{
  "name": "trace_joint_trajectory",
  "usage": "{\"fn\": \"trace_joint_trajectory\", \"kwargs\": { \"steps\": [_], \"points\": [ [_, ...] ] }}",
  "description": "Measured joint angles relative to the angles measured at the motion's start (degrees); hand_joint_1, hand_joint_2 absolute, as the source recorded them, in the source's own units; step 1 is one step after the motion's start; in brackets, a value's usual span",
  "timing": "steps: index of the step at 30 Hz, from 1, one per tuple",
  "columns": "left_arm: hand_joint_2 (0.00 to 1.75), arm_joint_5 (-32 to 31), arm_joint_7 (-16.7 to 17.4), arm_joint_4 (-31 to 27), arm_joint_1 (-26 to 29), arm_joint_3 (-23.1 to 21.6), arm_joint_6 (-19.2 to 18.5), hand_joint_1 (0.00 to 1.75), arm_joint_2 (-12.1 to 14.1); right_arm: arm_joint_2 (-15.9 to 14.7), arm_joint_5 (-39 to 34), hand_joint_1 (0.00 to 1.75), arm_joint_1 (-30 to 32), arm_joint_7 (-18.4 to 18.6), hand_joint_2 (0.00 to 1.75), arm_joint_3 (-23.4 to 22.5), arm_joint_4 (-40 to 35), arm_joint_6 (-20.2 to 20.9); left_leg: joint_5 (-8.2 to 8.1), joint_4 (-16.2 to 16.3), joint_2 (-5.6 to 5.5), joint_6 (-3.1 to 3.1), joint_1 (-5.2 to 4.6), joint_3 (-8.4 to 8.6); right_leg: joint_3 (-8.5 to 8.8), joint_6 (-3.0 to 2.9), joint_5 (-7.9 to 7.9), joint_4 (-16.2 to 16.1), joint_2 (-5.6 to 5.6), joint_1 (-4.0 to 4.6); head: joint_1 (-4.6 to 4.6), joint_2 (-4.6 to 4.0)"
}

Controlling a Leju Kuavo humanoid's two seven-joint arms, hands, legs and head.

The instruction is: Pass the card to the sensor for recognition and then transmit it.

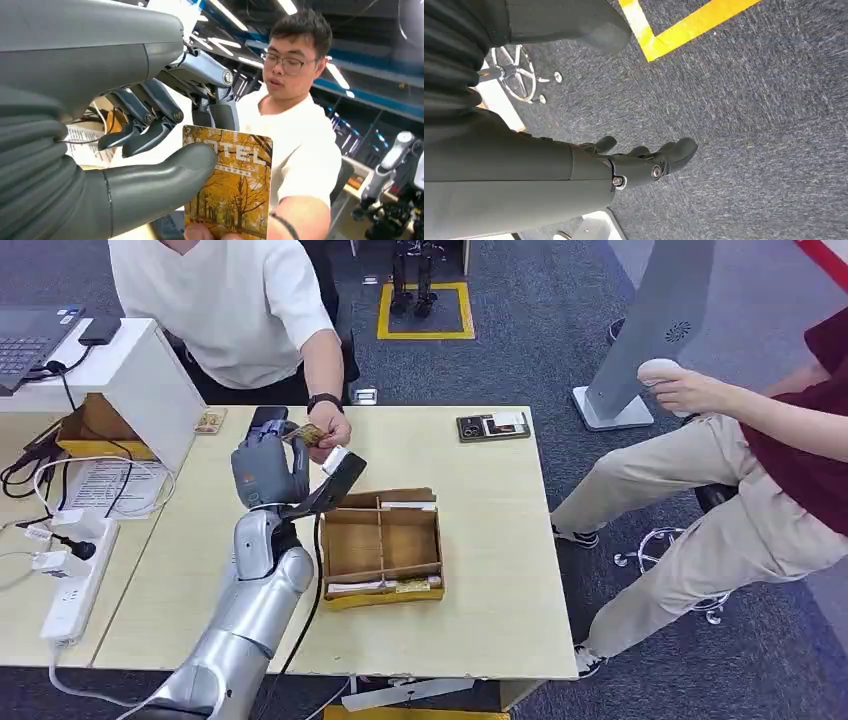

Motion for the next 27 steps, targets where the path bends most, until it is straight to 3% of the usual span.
{"fn": "trace_joint_trajectory", "kwargs": {
  "steps": [2, 3, 13, 27],
  "points": [
    [1.75, 0.0, 0.5, 1.3, -0.3, 0.0, 0.0, 1.64, 0.0, 0.0, -0.1, 0.0, 0.0, -0.1, 1.75, 0.0, 0.0, 0.0, 0.0, 0.0, 0.0, 0.0, 0.0, 0.0, 0.0, 0.0, 0.0, 0.0, 0.0, 0.0, 0.0, 0.0],
    [1.75, 0.0, 0.7, 1.7, -0.3, 0.0, 0.0, 0.0, 0.0, 0.0, -0.2, 0.0, 0.0, -0.1, 1.75, 0.1, 0.1, 0.0, 0.0, 0.0, 0.01, 0.0, 0.0, 0.0, 0.0, 0.0, 0.0, 0.0, 0.0, 0.0, 0.0, 0.0],
    [1.75, -0.1, 1.7, 4.7, -0.4, -1.6, 0.0, 0.0, 0.0, 0.0, -0.8, 0.0, 0.0, -0.2, 1.75, 0.6, 0.1, 0.0, 0.0, 0.0, 0.01, 0.0, 0.0, -0.01, -0.01, 0.0, 0.0, 0.0, 0.0, 0.0, 0.0, 0.0],
    [1.75, 10.7, -6.0, 0.0, 3.7, -1.9, 0.1, 0.0, 0.0, 0.0, -3.1, 0.0, 0.3, -1.2, 1.75, 0.7, 0.1, -0.2, 0.0, 0.0, 0.02, -0.01, 0.0, -0.01, -0.01, 0.0, 0.0, 0.0, 0.0, 0.0, 0.0, 0.0]
  ]
}}
